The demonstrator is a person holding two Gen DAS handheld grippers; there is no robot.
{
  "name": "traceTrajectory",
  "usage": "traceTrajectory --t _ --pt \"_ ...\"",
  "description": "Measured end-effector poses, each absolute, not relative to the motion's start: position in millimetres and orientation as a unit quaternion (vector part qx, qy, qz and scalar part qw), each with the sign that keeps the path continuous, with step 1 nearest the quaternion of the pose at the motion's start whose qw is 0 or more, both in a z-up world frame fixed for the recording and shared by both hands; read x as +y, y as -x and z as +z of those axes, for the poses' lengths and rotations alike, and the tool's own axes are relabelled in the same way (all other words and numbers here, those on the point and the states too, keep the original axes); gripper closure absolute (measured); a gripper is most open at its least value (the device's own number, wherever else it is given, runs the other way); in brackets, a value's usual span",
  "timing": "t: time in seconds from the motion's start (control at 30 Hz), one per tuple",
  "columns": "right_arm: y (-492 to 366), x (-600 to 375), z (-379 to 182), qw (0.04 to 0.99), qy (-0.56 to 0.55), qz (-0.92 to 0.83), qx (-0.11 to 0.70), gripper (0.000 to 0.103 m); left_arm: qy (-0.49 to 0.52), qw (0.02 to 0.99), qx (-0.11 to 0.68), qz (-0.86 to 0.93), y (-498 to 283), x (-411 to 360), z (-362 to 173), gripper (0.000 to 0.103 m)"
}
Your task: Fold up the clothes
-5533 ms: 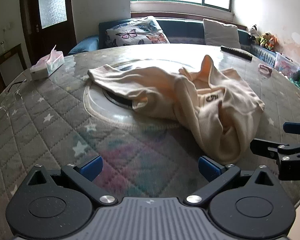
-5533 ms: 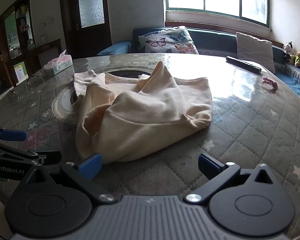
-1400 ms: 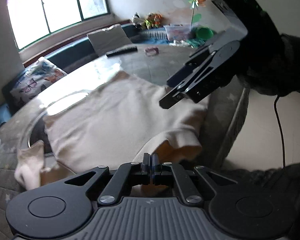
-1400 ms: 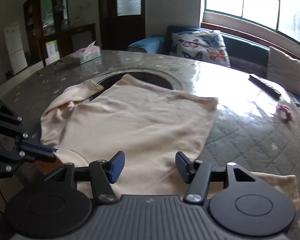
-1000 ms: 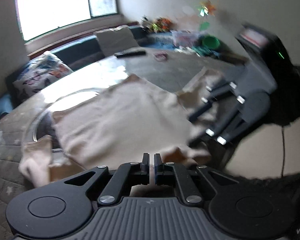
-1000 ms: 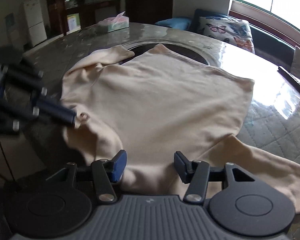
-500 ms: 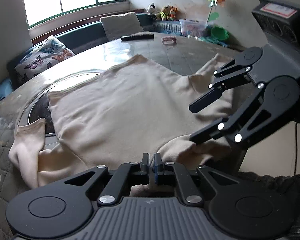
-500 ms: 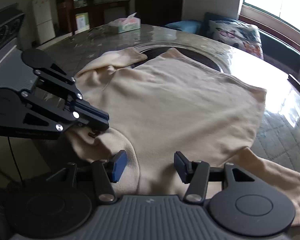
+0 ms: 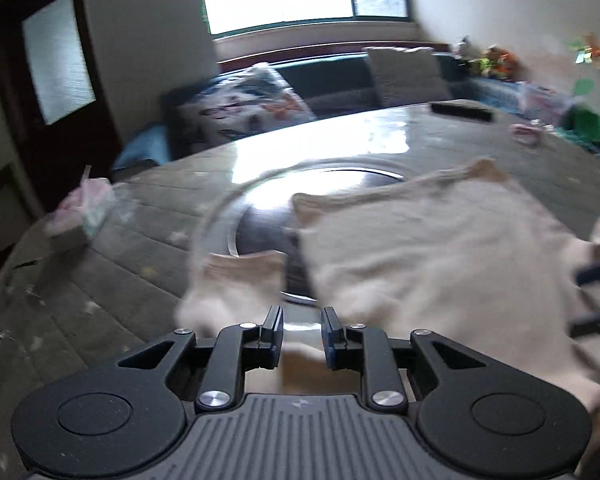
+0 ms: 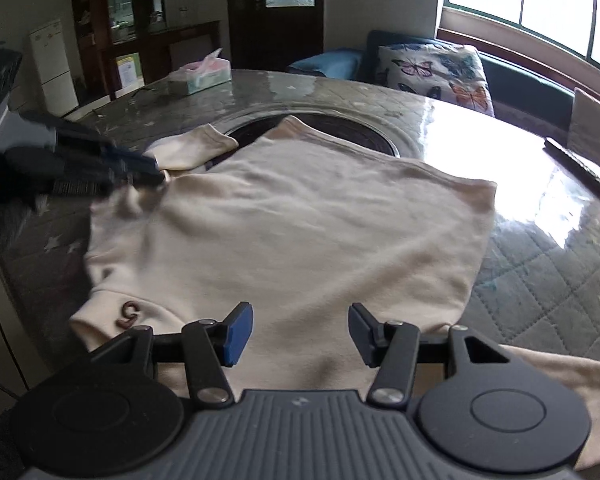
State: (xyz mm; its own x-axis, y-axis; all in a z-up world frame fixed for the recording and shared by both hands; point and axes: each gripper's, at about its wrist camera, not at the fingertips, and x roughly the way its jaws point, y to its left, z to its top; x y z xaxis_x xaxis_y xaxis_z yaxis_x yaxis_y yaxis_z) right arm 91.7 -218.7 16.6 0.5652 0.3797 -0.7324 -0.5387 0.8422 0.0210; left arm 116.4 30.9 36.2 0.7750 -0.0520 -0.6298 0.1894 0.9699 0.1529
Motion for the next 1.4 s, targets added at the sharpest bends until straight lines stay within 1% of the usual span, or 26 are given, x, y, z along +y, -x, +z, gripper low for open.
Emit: traceTrajectory --t 0.07,0.1,0.13,0.43,0.47,0.57,0.63,0.67,0.93,1.03,1.2,1.37,1.4 --pt "-93 -219 12 0.875 0.101 0.262 0.394 0.048 -0.110 0.934 0.333 -0.064 -130 34 34 0.075" --pt "-93 -218 10 0.874 0.102 0.262 0.395 0.046 -0.109 0.933 0.336 -0.061 -135 36 32 0.070" --pt "-92 -218 9 0.874 0.105 0.263 0.394 0.045 -0.105 0.932 0.342 -0.057 -143 36 30 0.068" --pt "-93 -215 9 0.874 0.106 0.265 0.393 0.042 -0.062 0.924 0.375 -0.031 -195 38 7 0.068" --pt "-93 -214 9 0.874 0.107 0.264 0.393 0.042 -0.058 0.923 0.379 -0.028 -198 39 5 0.069" --pt "-94 -214 8 0.874 0.107 0.264 0.393 0.041 -0.055 0.926 0.373 -0.019 -202 42 4 0.079" --pt "-94 -214 8 0.874 0.107 0.263 0.394 0.041 -0.052 0.928 0.369 -0.014 -201 46 5 0.094" --pt "-94 -214 8 0.874 0.107 0.263 0.394 0.041 -0.047 0.929 0.367 -0.011 -201 50 6 0.095" --pt "-95 -213 8 0.876 0.109 0.259 0.393 0.040 0.018 0.947 0.314 0.061 -164 118 43 0.097" --pt "-95 -212 7 0.877 0.111 0.257 0.391 0.040 0.040 0.947 0.307 0.087 -145 149 50 0.097" --pt "-94 -211 7 0.878 0.112 0.254 0.390 0.040 0.059 0.937 0.323 0.121 -122 184 37 0.096" --pt "-93 -210 8 0.878 0.114 0.251 0.391 0.040 0.049 0.919 0.357 0.162 -111 202 12 0.097" --pt "-94 -210 8 0.878 0.114 0.251 0.391 0.040 0.051 0.920 0.353 0.161 -108 203 12 0.097"
